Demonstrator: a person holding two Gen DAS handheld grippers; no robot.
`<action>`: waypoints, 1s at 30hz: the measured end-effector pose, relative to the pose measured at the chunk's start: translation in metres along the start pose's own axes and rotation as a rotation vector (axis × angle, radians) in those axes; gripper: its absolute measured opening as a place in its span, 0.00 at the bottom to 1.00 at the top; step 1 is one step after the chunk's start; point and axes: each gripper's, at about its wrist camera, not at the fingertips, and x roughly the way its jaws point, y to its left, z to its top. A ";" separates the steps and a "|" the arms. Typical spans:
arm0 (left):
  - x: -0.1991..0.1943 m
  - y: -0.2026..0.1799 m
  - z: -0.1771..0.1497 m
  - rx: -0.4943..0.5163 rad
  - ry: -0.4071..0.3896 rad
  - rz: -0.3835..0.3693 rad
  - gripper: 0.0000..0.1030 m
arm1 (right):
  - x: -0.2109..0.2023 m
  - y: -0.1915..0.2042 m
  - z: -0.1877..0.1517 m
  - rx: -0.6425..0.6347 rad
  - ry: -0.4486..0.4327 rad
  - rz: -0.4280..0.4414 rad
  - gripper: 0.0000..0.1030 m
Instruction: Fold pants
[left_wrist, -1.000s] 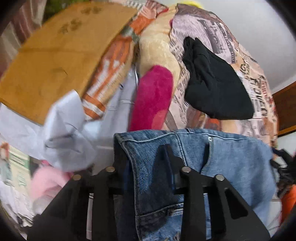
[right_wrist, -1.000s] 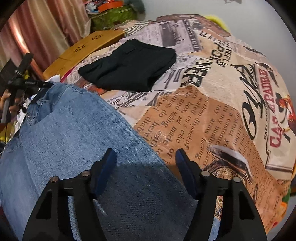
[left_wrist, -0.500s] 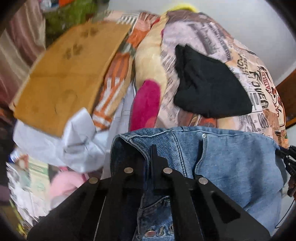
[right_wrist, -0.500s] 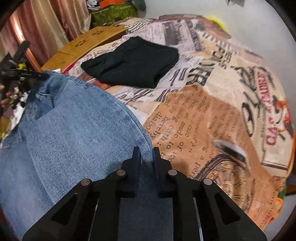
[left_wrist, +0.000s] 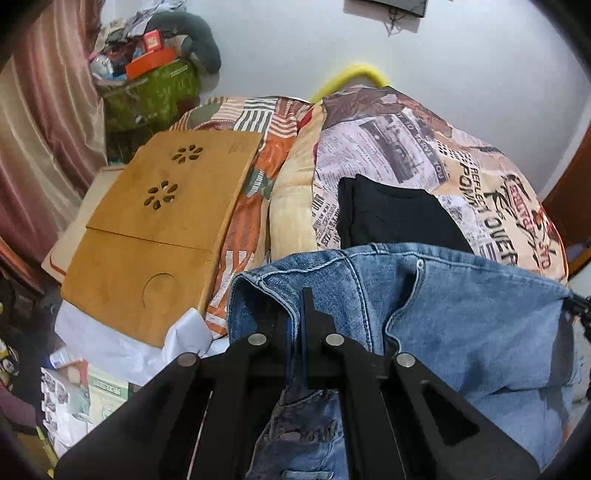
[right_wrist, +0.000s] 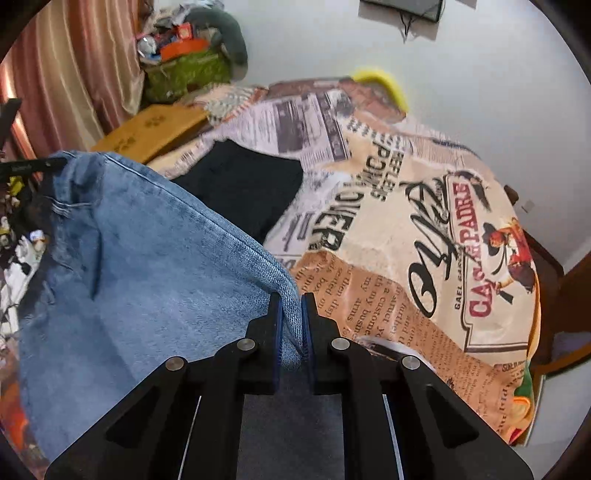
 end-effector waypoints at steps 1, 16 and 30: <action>-0.002 -0.001 -0.003 0.005 0.000 0.001 0.03 | -0.006 0.003 -0.003 -0.005 -0.007 0.010 0.08; -0.085 0.015 -0.058 0.005 -0.027 -0.013 0.03 | -0.092 0.063 -0.055 -0.029 -0.064 0.124 0.08; -0.107 0.041 -0.171 -0.027 0.036 -0.034 0.05 | -0.096 0.119 -0.136 0.027 0.014 0.189 0.08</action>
